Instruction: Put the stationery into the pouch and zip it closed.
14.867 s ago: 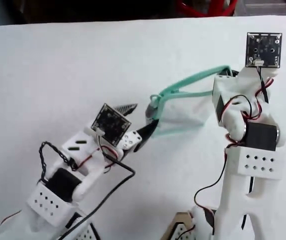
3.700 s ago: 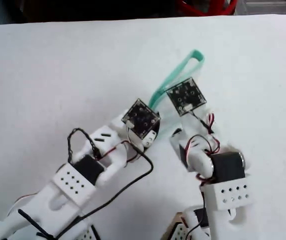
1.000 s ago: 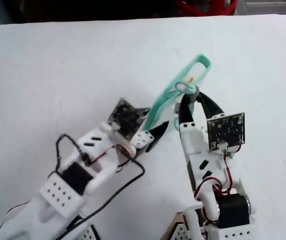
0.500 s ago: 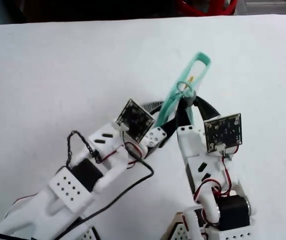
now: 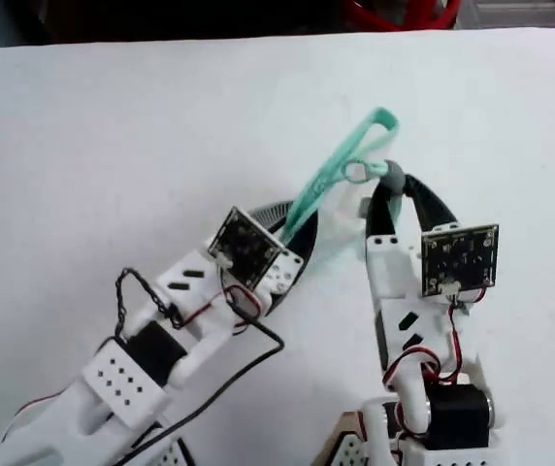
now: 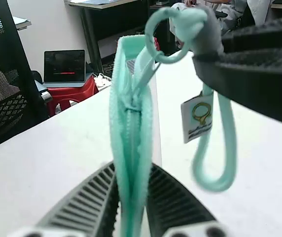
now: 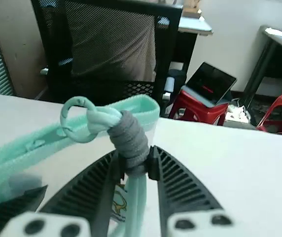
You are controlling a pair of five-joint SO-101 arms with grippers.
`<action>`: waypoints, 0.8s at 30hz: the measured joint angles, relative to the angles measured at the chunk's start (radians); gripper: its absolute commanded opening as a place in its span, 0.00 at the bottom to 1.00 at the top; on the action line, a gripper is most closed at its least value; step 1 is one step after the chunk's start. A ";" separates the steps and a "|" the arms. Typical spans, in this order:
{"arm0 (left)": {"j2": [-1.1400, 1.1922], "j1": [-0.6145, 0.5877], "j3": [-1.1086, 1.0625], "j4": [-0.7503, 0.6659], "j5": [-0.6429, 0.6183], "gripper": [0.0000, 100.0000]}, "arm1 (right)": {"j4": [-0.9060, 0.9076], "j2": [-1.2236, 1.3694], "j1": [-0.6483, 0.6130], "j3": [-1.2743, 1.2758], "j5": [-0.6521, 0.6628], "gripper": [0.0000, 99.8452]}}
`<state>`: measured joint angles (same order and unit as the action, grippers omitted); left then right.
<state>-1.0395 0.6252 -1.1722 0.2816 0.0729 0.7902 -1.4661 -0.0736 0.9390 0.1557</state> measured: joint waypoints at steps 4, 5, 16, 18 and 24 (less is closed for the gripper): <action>-0.021 0.000 -0.020 -0.009 0.000 0.02 | -0.074 0.021 0.061 -0.018 0.025 0.02; -0.023 0.000 -0.025 -0.011 0.000 0.02 | -0.091 0.044 0.068 -0.023 0.044 0.02; -0.032 -0.023 -0.029 0.011 -0.002 0.02 | -0.166 0.496 0.212 -0.293 0.103 0.02; -0.032 -0.020 -0.029 0.011 -0.002 0.02 | -0.166 0.577 0.229 -0.365 0.103 0.02; -0.032 -0.021 -0.029 0.011 -0.002 0.02 | -0.123 0.744 0.247 -0.535 0.103 0.02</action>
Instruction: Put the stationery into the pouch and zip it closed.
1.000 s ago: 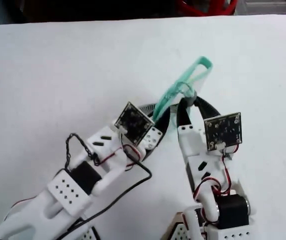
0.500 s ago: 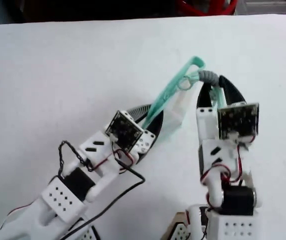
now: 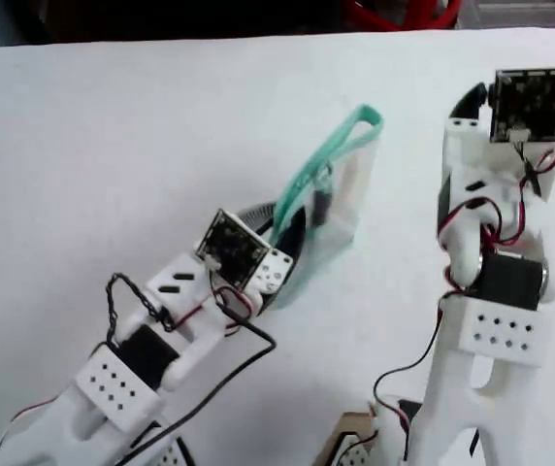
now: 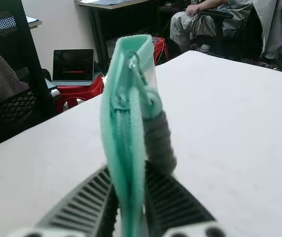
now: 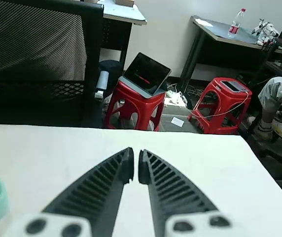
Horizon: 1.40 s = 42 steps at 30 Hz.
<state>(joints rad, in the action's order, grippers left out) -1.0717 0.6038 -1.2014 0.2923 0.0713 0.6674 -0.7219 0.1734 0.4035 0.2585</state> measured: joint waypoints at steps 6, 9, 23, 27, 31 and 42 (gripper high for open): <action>0.000 0.000 0.000 0.000 0.000 0.02 | 0.350 -0.083 -0.100 -0.157 0.035 0.09; 0.000 0.000 0.000 0.000 -0.002 0.02 | 0.516 -0.149 -0.189 -0.164 0.034 0.23; 0.000 0.000 0.000 0.000 -0.002 0.02 | 0.414 -0.506 -0.532 0.423 -0.041 0.25; 0.000 0.000 0.000 0.000 -0.002 0.02 | 0.269 -0.641 -0.562 0.611 -0.041 0.25; 0.000 0.000 0.000 0.000 -0.002 0.02 | 0.146 -0.695 -0.531 0.697 -0.058 0.25; -0.015 0.002 -0.026 -0.008 0.000 0.02 | 0.017 -0.698 -0.531 0.718 -0.097 0.24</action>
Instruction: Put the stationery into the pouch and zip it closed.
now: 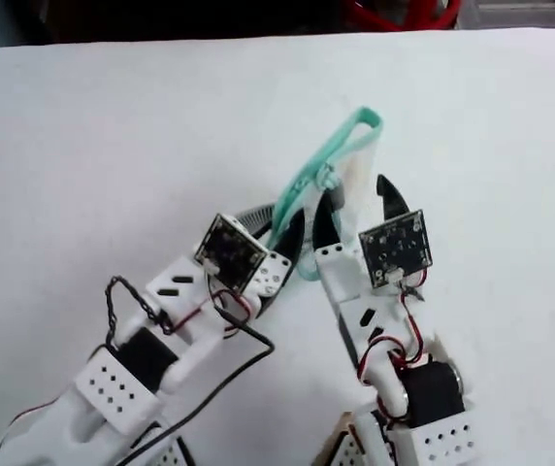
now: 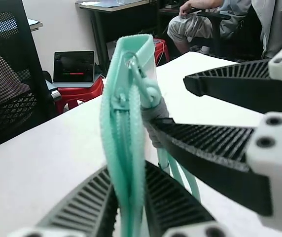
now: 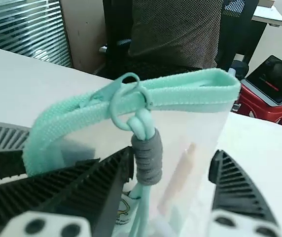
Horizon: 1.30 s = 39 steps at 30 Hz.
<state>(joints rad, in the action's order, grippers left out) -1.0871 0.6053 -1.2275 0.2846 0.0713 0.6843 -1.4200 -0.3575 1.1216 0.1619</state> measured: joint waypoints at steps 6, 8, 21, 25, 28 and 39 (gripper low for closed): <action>0.000 -0.005 0.000 0.000 0.000 0.02 | -0.095 0.018 -0.031 0.031 0.000 0.23; 0.000 -0.006 0.000 0.000 0.000 0.02 | -0.146 0.069 -0.031 0.043 0.000 0.15; 0.000 -0.002 0.000 0.000 0.000 0.02 | -0.183 0.094 0.106 -0.011 0.002 0.02; 0.000 0.000 0.000 -0.002 0.002 0.02 | -0.190 0.043 0.155 -0.095 0.006 0.02; 0.000 0.000 0.002 -0.002 0.002 0.02 | -0.249 0.083 0.167 -0.103 0.064 0.02; 0.008 0.000 0.012 -0.003 0.002 0.02 | -0.433 0.302 0.238 -0.126 0.215 0.02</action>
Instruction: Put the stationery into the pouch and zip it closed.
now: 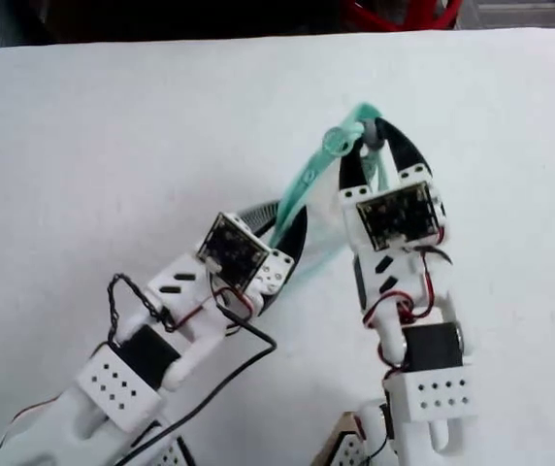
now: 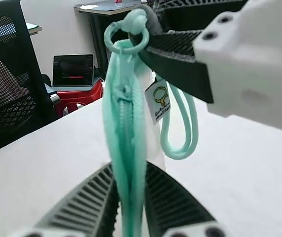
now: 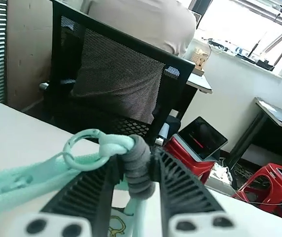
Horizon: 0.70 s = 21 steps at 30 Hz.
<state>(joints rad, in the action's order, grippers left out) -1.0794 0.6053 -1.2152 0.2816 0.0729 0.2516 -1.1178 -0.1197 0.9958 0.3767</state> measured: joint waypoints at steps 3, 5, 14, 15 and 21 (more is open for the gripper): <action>-0.005 0.000 0.002 -0.002 0.000 0.02 | -0.002 0.048 0.031 -0.049 0.002 0.02; -0.008 0.000 0.005 -0.003 0.008 0.02 | -0.002 0.083 0.049 -0.083 0.005 0.02; -0.009 0.000 0.005 -0.003 0.031 0.02 | -0.002 0.224 0.117 -0.163 0.008 0.02; -0.009 0.000 0.005 -0.003 0.031 0.02 | -0.002 0.224 0.117 -0.163 0.009 0.02; -0.009 0.000 0.003 -0.003 0.037 0.02 | 0.008 0.226 0.124 -0.164 0.083 0.02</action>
<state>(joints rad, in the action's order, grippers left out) -1.0886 0.6053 -1.2121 0.2785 0.1097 0.2593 -0.8922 0.0046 0.8316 0.4595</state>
